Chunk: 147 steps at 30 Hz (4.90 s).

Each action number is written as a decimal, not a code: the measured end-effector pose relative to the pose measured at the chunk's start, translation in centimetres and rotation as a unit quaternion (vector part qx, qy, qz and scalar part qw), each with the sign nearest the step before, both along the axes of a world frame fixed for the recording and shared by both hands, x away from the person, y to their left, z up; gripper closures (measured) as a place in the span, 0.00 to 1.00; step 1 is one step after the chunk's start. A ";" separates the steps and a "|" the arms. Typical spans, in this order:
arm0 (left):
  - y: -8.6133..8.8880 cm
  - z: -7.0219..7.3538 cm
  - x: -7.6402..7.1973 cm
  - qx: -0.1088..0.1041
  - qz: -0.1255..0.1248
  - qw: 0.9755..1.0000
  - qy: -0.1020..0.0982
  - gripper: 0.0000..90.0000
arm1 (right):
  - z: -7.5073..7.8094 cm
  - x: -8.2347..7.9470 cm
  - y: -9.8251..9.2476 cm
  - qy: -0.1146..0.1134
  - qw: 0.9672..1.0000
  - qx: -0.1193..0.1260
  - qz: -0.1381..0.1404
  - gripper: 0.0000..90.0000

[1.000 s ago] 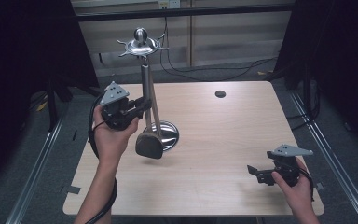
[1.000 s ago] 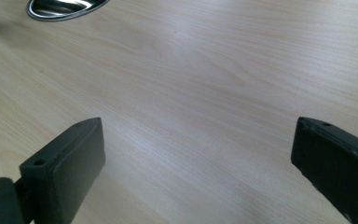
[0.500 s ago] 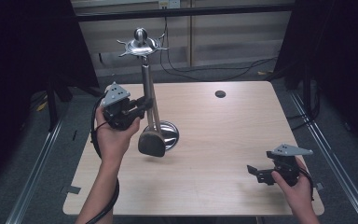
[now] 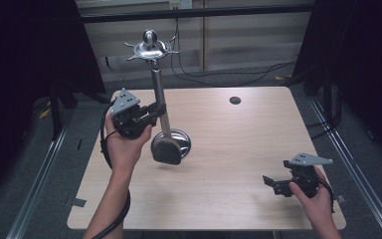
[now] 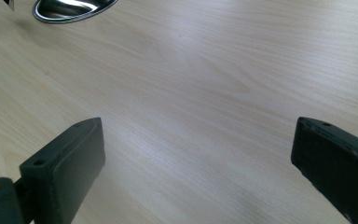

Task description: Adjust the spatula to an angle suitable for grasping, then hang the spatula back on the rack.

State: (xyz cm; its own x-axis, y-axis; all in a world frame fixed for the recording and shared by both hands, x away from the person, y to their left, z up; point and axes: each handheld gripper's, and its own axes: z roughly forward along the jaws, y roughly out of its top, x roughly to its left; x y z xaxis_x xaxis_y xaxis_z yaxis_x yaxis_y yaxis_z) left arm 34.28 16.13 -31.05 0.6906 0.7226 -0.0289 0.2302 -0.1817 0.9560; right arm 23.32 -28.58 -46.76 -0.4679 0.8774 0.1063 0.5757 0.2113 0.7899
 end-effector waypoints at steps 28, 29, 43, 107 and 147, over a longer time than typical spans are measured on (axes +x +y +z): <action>0.4 -0.6 0.4 -0.027 -0.011 1.000 -0.001 0.82 | -0.2 0.1 -0.2 0.003 1.000 -0.003 0.001 0.03; 0.5 -0.6 0.4 -0.026 -0.011 1.000 0.001 0.82 | -0.1 0.1 -0.2 0.003 1.000 -0.003 0.001 0.03; 1.7 -1.3 0.0 -0.029 0.002 1.000 0.001 0.54 | -0.2 0.1 -0.2 0.003 1.000 -0.002 0.001 0.03; 4.4 -8.7 -3.0 -0.015 0.020 0.999 0.029 0.08 | 0.0 0.2 0.4 0.003 1.000 -0.005 0.013 0.03; 7.1 -14.9 -2.4 -0.012 0.032 0.995 0.098 0.08 | -0.1 0.4 0.8 0.004 1.000 -0.008 0.019 0.03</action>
State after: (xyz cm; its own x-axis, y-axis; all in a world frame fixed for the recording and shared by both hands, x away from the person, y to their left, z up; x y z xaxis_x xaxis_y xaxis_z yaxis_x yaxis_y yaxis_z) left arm 31.84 23.19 -45.95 0.6218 0.7630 -0.1764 0.4233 -0.1380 0.8954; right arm 23.76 -27.83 -46.86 -0.5003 0.8606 0.0953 0.5727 0.2464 0.7819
